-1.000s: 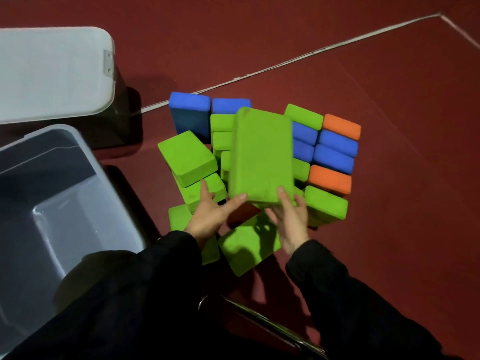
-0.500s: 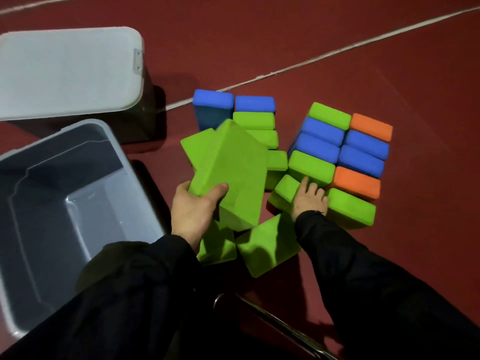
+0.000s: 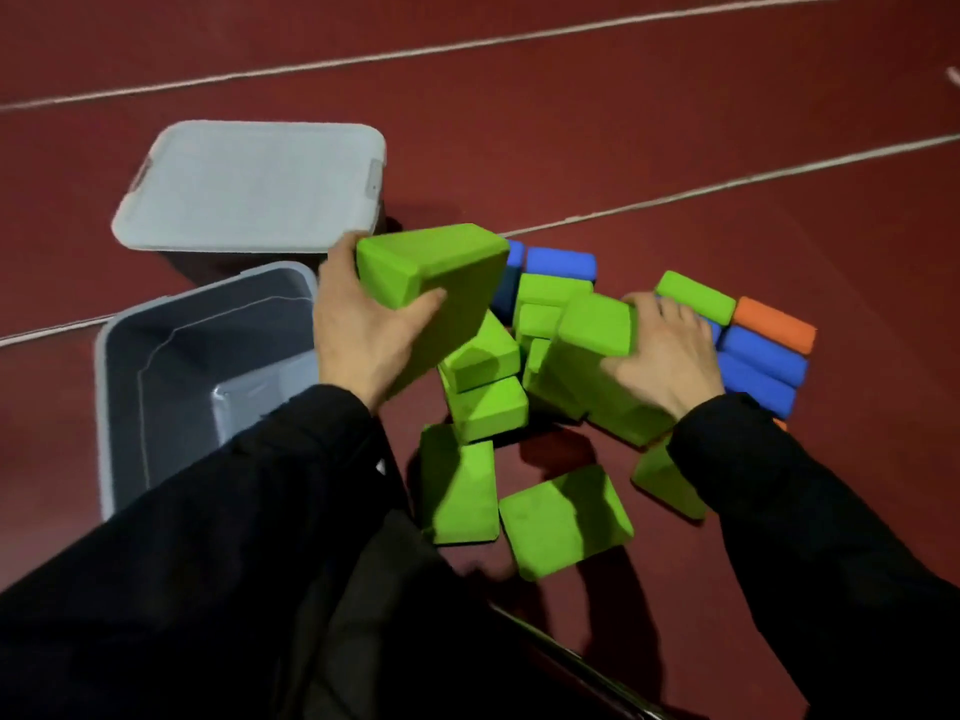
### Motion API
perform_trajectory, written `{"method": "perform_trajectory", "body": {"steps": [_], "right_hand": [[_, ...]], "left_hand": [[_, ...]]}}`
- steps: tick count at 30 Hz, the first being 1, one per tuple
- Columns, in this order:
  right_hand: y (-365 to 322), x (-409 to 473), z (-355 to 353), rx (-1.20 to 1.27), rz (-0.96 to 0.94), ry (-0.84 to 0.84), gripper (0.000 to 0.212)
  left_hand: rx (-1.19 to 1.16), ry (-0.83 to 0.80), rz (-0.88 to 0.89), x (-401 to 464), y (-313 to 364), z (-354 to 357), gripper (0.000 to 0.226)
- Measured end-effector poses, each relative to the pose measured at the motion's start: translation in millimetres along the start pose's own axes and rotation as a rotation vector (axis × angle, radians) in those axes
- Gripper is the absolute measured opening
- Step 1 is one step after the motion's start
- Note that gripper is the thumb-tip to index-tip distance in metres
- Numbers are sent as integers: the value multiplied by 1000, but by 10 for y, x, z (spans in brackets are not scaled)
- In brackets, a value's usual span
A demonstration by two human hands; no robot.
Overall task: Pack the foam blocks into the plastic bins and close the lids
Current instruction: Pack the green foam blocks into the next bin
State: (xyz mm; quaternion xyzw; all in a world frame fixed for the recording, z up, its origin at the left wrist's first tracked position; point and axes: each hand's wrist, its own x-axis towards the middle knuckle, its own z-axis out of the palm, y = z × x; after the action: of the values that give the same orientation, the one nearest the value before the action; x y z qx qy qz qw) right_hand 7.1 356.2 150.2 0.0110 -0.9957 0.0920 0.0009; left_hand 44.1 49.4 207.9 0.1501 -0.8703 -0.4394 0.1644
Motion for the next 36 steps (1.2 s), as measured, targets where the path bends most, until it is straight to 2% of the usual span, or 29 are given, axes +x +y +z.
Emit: {"method": "perform_trajectory", "body": {"steps": [3, 7, 11, 14, 16, 18, 20, 22, 25, 27, 29, 34, 36], "right_hand": [[-490, 35, -222, 142, -53, 26, 77], [-1225, 33, -235, 306, -104, 8, 75], [-1969, -60, -93, 438, -192, -5, 80], [-2451, -137, 144, 554, -211, -78, 78], [-2673, -177, 368, 663, -130, -170, 84], [-2815, -227, 644, 738, -65, -286, 85], [-2973, -286, 924, 671, -109, -361, 81], [-3086, -354, 1136, 472, -227, -367, 81], [-3244, -436, 1366, 229, -503, -321, 81], [-3326, -484, 1505, 84, -704, -351, 82], [-3337, -532, 1697, -22, -827, -400, 79], [-3263, -601, 2161, -96, -922, -527, 71], [-3261, -582, 2279, -101, -906, -596, 76]], "left_hand": [[157, 23, 71, 86, -53, -556, 92], [296, 91, 21, 36, -399, -1326, 102], [409, 131, -64, -116, -962, -1946, 85], [604, 86, -46, -250, -1457, -2139, 81], [714, 40, -35, -352, -1800, -2096, 83], [724, -4, -33, -450, -2102, -1972, 87], [746, -68, -54, -520, -2413, -1830, 90], [795, -170, -52, -589, -2690, -1682, 90], [850, -325, -3, -715, -3080, -1482, 86], [876, -419, 18, -825, -3315, -1372, 80], [868, -479, 5, -906, -3508, -1282, 76], [769, -686, -172, -841, -3729, -1190, 85], [700, -760, -254, -753, -3739, -1148, 90]]}}
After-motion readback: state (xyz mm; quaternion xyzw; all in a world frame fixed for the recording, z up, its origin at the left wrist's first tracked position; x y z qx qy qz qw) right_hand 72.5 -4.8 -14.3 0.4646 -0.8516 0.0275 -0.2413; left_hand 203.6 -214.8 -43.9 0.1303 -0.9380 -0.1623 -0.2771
